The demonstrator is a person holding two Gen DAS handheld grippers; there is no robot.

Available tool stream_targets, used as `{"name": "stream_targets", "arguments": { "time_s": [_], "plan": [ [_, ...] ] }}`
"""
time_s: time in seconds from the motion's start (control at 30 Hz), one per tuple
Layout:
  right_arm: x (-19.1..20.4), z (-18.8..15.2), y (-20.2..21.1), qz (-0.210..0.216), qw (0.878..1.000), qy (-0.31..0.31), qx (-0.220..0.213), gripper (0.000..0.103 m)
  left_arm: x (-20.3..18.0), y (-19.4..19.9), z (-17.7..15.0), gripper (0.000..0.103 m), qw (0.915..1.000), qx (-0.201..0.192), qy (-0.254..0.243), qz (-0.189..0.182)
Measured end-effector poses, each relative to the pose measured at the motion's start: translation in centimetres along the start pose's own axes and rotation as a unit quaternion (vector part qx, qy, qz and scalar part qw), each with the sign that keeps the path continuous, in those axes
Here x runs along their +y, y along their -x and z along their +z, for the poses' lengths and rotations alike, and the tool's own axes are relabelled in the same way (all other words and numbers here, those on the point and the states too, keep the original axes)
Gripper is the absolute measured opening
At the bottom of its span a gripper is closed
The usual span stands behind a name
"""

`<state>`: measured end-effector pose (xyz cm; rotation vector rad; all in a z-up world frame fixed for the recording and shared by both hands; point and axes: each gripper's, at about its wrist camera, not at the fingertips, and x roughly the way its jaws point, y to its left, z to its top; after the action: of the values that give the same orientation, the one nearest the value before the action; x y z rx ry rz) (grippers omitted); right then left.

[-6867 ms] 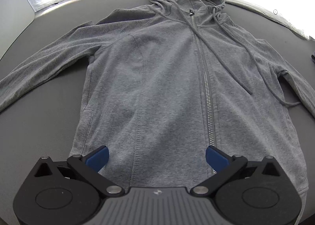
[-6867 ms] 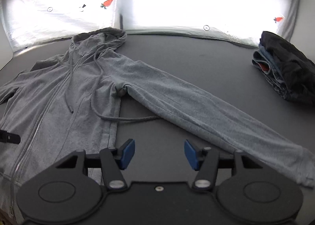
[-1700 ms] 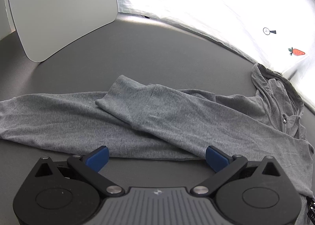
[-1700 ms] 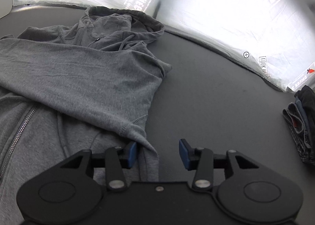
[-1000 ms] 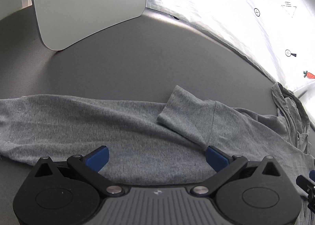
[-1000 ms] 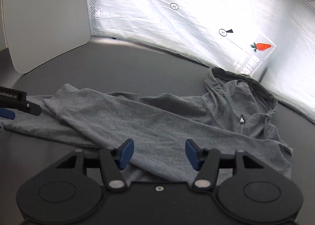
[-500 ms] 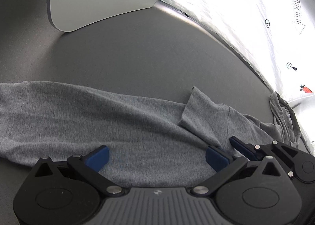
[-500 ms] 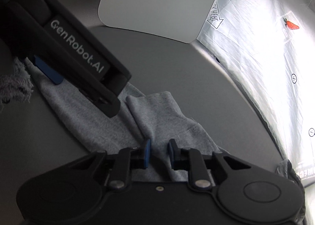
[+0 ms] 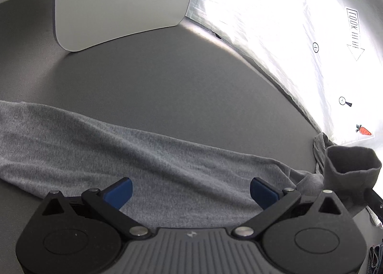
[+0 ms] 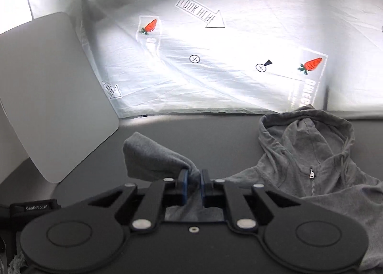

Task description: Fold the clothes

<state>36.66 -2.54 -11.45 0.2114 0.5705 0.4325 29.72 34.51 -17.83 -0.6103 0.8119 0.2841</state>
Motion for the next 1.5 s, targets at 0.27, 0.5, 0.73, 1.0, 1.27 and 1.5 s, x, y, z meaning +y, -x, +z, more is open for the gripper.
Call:
{"name": "stream_targets", "arguments": {
  "time_s": [0.27, 0.5, 0.73, 1.0, 1.27, 1.5],
  "plan": [
    [-16.0, -6.7, 2.8, -0.097, 0.983, -0.143, 0.062, 0.025, -10.9, -0.7, -4.8, 0.103, 0.9902, 0.026, -0.136, -0.016],
    [-18.4, -8.8, 2.8, -0.120, 0.971, -0.201, 0.050, 0.050, -18.0, -2.5, -8.8, 0.103, 0.9649, 0.035, -0.260, -0.016],
    [-18.8, -7.2, 2.4, -0.169, 0.965, -0.198, 0.025, 0.005, -21.9, -4.4, -9.4, 0.103, 0.9609, 0.029, -0.275, -0.017],
    [-18.8, -6.4, 3.7, -0.214, 0.969, -0.119, 0.028, 0.012, -22.9, -5.2, -9.8, 0.103, 0.9608, 0.023, -0.276, 0.005],
    [-18.3, -8.8, 5.4, -0.248, 0.960, -0.101, 0.081, 0.077, -17.4, -2.5, -8.6, 0.103, 0.9734, 0.029, -0.224, 0.036],
    [-14.5, -10.9, 7.9, -0.237, 0.962, -0.087, 0.107, 0.087, -9.4, 1.7, -6.5, 0.103, 0.9864, -0.009, -0.148, 0.071]
  ]
}}
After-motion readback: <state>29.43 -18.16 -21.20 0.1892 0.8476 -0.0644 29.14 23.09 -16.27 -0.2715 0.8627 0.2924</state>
